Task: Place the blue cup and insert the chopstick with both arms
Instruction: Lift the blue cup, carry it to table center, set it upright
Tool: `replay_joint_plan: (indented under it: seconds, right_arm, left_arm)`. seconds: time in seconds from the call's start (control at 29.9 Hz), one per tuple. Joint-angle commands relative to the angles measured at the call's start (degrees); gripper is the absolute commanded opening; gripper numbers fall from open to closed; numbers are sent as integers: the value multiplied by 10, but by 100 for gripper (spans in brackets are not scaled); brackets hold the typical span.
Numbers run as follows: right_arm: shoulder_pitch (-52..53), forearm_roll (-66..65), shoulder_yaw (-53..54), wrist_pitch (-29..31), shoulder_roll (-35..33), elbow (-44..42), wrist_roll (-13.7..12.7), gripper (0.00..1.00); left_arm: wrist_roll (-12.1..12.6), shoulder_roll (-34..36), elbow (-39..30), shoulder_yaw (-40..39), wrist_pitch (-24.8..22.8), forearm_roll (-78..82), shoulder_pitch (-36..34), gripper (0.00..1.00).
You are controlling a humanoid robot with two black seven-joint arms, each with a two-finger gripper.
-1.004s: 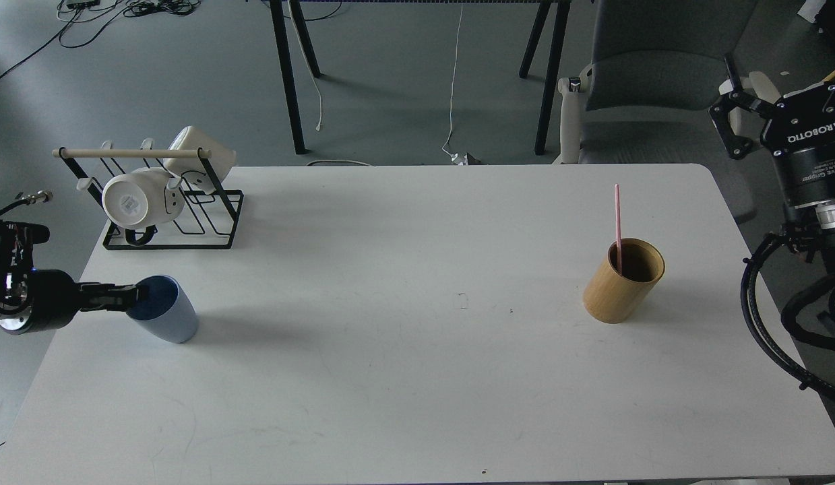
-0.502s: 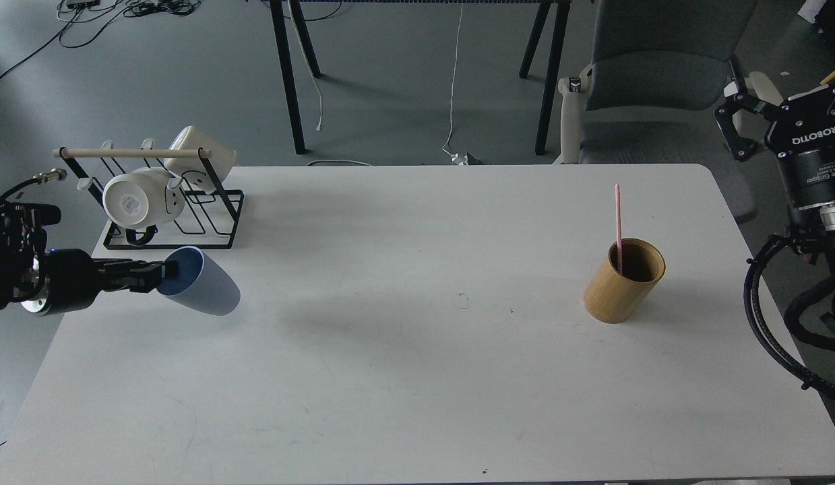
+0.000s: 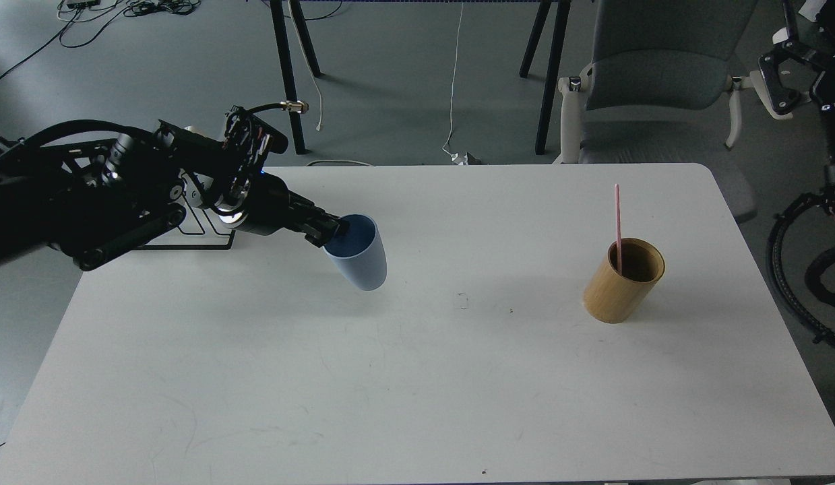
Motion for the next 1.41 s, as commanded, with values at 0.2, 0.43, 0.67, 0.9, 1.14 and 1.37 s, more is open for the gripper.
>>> replay_joint_plan:
  seconds: [0.2, 0.43, 0.67, 0.9, 1.14, 1.37]
  right_arm:
    - [-1, 1, 1, 0, 7, -4, 0, 99]
    - [-5, 3, 9, 0, 3, -4, 0, 99]
    - [-5, 3, 10, 0, 2, -5, 0, 99]
    - [-6, 3, 9, 0, 4, -4, 0, 99]
    - [-7, 3, 9, 0, 4, -4, 0, 99]
    - [-8, 3, 8, 0, 4, -5, 0, 99]
  left_arm:
    - [0, -161, 100, 29, 2, 1, -7, 4]
    - [0, -213, 137, 39, 4, 1, -3, 4]
    - [0, -216, 151, 40, 12, 1, 2, 4]
    - [0, -206, 151, 40, 16, 3, 22, 4]
    - [0, -205, 149, 38, 16, -3, 22, 6]
    - [0, -200, 147, 35, 13, -4, 22, 11]
